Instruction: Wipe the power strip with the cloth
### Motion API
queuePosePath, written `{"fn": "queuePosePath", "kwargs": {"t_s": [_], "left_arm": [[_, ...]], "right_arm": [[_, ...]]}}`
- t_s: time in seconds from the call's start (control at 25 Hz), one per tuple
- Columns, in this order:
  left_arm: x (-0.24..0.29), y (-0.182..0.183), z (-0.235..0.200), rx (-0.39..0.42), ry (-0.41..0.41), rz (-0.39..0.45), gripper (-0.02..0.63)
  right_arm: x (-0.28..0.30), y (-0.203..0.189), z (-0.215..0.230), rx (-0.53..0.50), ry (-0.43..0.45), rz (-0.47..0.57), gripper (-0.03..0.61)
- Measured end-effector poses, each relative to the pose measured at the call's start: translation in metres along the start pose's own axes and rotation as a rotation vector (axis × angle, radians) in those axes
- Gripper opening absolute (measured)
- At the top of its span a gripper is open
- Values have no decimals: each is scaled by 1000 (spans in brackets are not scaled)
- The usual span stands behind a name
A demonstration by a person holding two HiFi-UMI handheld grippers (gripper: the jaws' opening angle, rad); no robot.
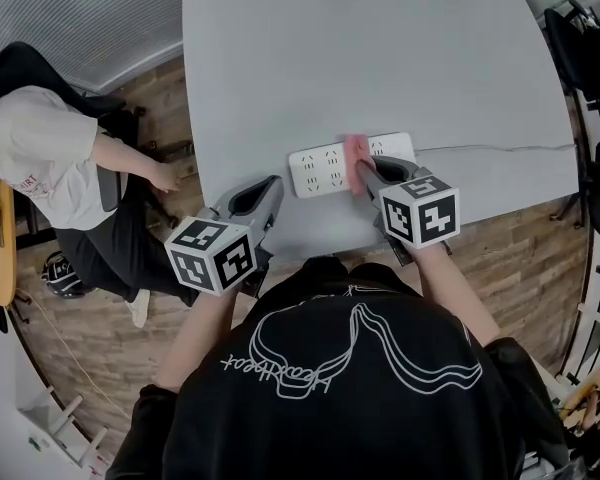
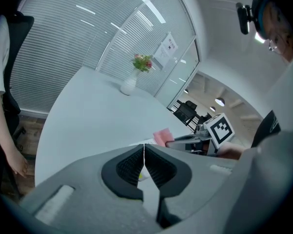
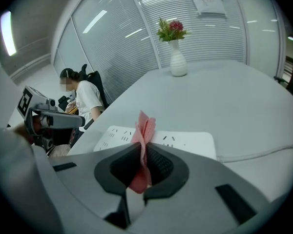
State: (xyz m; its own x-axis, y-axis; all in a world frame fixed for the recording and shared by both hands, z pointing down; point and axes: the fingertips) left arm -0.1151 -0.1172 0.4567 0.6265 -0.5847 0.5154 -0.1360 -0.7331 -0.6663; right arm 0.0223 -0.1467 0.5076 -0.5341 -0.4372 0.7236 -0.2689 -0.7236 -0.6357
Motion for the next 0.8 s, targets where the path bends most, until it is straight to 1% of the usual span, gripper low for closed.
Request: {"fn": "queuePosePath", "kwargs": {"t_s": [0.28,0.68,0.8], "left_arm": [[4,7,3,15,-5,-2,15],[5,2,8,22,-16,-13,15],[7,1,10,20,-22,-17,15]], "right_arm": [[-17,-5,28,10,-65,6,37],[-42,-14,68,32,-171,8,37],[-48,-15,79,19,-208,1,37]]}}
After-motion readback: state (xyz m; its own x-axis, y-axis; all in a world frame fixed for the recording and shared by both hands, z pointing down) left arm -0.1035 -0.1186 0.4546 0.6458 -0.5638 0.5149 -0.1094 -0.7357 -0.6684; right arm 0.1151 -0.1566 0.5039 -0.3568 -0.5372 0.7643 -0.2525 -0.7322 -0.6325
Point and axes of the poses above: the fingertips, and each gripper's own axes: x forward along the fingers, z to its right, y out of its top, and after that the axes turned 3 degrees about -x, right-handed
